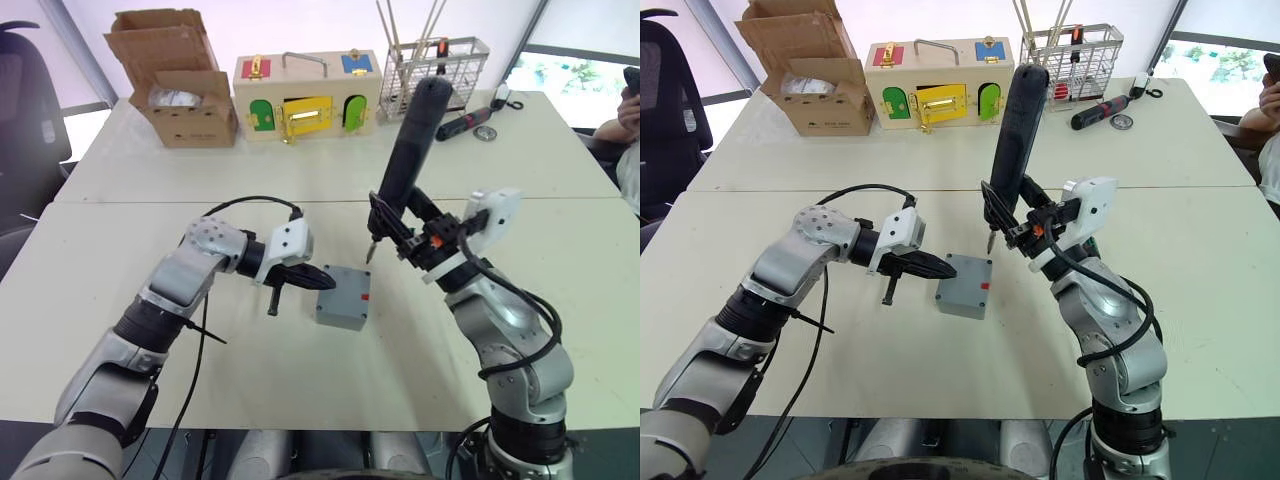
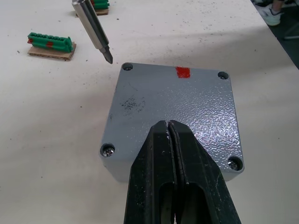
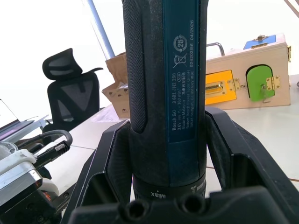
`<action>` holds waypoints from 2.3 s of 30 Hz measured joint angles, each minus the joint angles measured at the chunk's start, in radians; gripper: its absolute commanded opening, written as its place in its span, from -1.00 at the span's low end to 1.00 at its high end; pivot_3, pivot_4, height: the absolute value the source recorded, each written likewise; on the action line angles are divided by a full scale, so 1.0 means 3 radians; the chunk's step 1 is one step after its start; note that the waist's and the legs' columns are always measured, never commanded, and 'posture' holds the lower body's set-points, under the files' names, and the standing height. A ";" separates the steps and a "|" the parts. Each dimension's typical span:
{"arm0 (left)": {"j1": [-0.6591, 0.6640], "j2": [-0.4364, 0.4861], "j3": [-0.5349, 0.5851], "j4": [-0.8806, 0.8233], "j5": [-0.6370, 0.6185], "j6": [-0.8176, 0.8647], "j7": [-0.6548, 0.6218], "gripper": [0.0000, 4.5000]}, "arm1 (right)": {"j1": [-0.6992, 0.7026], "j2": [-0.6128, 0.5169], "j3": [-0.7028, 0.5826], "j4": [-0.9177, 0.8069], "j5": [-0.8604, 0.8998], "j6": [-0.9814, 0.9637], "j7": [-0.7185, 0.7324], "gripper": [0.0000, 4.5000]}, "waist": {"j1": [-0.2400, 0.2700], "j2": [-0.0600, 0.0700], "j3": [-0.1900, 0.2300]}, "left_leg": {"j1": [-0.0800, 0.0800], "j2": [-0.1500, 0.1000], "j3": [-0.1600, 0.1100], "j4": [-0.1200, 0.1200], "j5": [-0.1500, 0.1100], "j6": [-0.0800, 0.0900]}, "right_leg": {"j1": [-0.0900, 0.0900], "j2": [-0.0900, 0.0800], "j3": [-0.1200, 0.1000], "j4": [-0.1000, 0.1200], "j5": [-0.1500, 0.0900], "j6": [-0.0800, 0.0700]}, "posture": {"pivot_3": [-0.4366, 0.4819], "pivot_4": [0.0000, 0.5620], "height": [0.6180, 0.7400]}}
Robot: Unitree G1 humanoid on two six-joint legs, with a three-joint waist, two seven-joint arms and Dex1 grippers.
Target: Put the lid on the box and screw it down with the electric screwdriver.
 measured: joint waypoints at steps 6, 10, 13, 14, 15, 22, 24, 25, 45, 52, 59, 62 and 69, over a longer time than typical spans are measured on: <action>0.0000 -0.0005 0.0000 0.0002 -0.0001 0.0000 0.0004 -1.00 | 0.0071 -0.0043 0.0017 -0.0029 0.0047 0.0027 0.0011 -0.12 | 0.0000 0.0000 0.0000 | 0.0000 0.0000 0.0000 0.0000 0.0000 0.0000 | 0.0001 0.0000 0.0000 0.0000 0.0000 0.0000 | -0.05 -0.47 1.00; 0.0000 -0.0005 0.0000 0.0002 0.0000 0.0000 0.0004 -1.00 | 0.0114 -0.0095 0.0028 -0.0027 0.0034 0.0023 0.0024 -0.12 | 0.0002 0.0000 0.0000 | 0.0000 0.0000 0.0000 0.0000 0.0000 0.0000 | 0.0000 0.0000 0.0000 0.0000 0.0000 0.0000 | -0.05 -0.47 1.00; 0.0000 -0.0005 0.0000 0.0002 0.0000 -0.0001 0.0003 -1.00 | 0.0141 -0.0108 0.0028 -0.0026 0.0031 0.0023 0.0031 -0.12 | 0.0000 0.0000 0.0000 | 0.0000 0.0000 0.0000 0.0000 0.0000 0.0000 | 0.0000 0.0000 0.0000 0.0000 0.0000 0.0000 | -0.05 -0.47 1.00; 0.0000 -0.0005 0.0000 0.0002 0.0001 -0.0001 0.0003 -1.00 | 0.0143 -0.0111 0.0028 -0.0026 0.0031 0.0023 0.0031 -0.12 | 0.0001 0.0000 0.0000 | 0.0000 0.0000 0.0000 0.0000 0.0000 0.0000 | 0.0000 0.0000 0.0000 0.0000 0.0000 0.0000 | -0.05 -0.47 1.00; 0.0000 -0.0005 0.0000 0.0002 0.0000 -0.0001 0.0002 -1.00 | 0.0143 -0.0112 0.0027 -0.0026 0.0032 0.0023 0.0031 -0.12 | 0.0000 0.0000 0.0000 | 0.0000 0.0000 0.0000 0.0000 0.0000 0.0000 | 0.0000 0.0000 0.0000 0.0000 0.0000 0.0000 | -0.05 -0.47 1.00; 0.0000 -0.0005 0.0000 0.0002 0.0000 -0.0001 -0.0001 -1.00 | 0.0092 -0.0101 -0.0055 -0.0026 0.0086 0.0024 -0.0059 -0.12 | 0.0001 0.0000 0.0000 | 0.0000 0.0000 0.0000 0.0000 0.0000 0.0000 | 0.0000 0.0000 0.0000 -0.0001 0.0000 0.0000 | -0.05 -0.47 1.00; 0.0000 -0.0005 0.0000 0.0002 0.0001 -0.0001 -0.0003 -1.00 | 0.0030 -0.0097 -0.0083 -0.0027 0.0111 0.0024 -0.0089 -0.12 | 0.0001 0.0000 0.0000 | 0.0000 0.0000 0.0000 0.0000 0.0000 0.0000 | 0.0000 0.0000 0.0000 -0.0001 0.0000 0.0000 | -0.05 -0.47 1.00; 0.0000 -0.0005 0.0000 0.0002 0.0000 -0.0001 -0.0004 -1.00 | 0.0008 -0.0097 -0.0098 -0.0028 0.0136 0.0028 -0.0101 -0.12 | 0.0001 0.0000 0.0000 | 0.0000 0.0000 0.0000 0.0000 0.0000 0.0000 | 0.0000 0.0000 0.0000 -0.0001 0.0000 0.0000 | -0.05 -0.47 1.00; -0.0001 -0.0006 0.0000 0.0007 0.0001 -0.0002 -0.0005 -1.00 | 0.0062 -0.0177 -0.0073 -0.0076 0.0300 0.0138 -0.0094 -0.12 | 0.0002 0.0000 0.0000 | 0.0000 0.0000 0.0000 0.0000 0.0000 0.0000 | 0.0001 0.0000 0.0000 -0.0001 0.0000 0.0000 | -0.05 -0.47 1.00; -0.0001 -0.0007 0.0001 0.0022 0.0001 -0.0006 -0.0005 -1.00 | 0.0103 -0.0216 -0.0018 -0.0081 0.0305 0.0149 -0.0091 -0.12 | 0.0001 0.0000 0.0000 | 0.0000 0.0000 0.0000 0.0000 0.0000 0.0000 | 0.0001 0.0000 0.0000 -0.0001 0.0000 0.0000 | -0.05 -0.47 1.00; -0.0001 -0.0007 0.0001 0.0023 0.0001 -0.0007 -0.0004 -1.00 | 0.0109 -0.0377 0.0139 -0.0110 0.0135 0.0038 -0.0004 -0.12 | 0.0000 0.0000 0.0000 | 0.0000 0.0000 0.0000 0.0000 0.0000 0.0000 | 0.0002 0.0001 0.0000 -0.0002 0.0000 0.0000 | -0.05 -0.47 1.00; -0.0001 -0.0007 0.0001 0.0023 0.0002 -0.0007 -0.0003 -1.00 | 0.0160 -0.0477 0.0287 -0.0195 -0.0009 -0.0053 0.0079 -0.12 | 0.0002 -0.0001 0.0000 | 0.0000 0.0001 0.0000 0.0000 0.0000 0.0001 | 0.0003 0.0001 -0.0001 -0.0002 0.0000 0.0000 | -0.05 -0.47 1.00; 0.0046 -0.0006 -0.0013 0.0030 0.0102 -0.0194 0.0004 -1.00 | 0.0312 -0.0562 0.0473 -0.0257 -0.0305 -0.0279 0.0165 -0.12 | 0.0002 -0.0018 -0.0012 | 0.0010 0.0003 -0.0002 -0.0002 -0.0001 0.0001 | 0.0012 0.0004 -0.0001 -0.0003 0.0000 0.0000 | -0.05 -0.47 1.00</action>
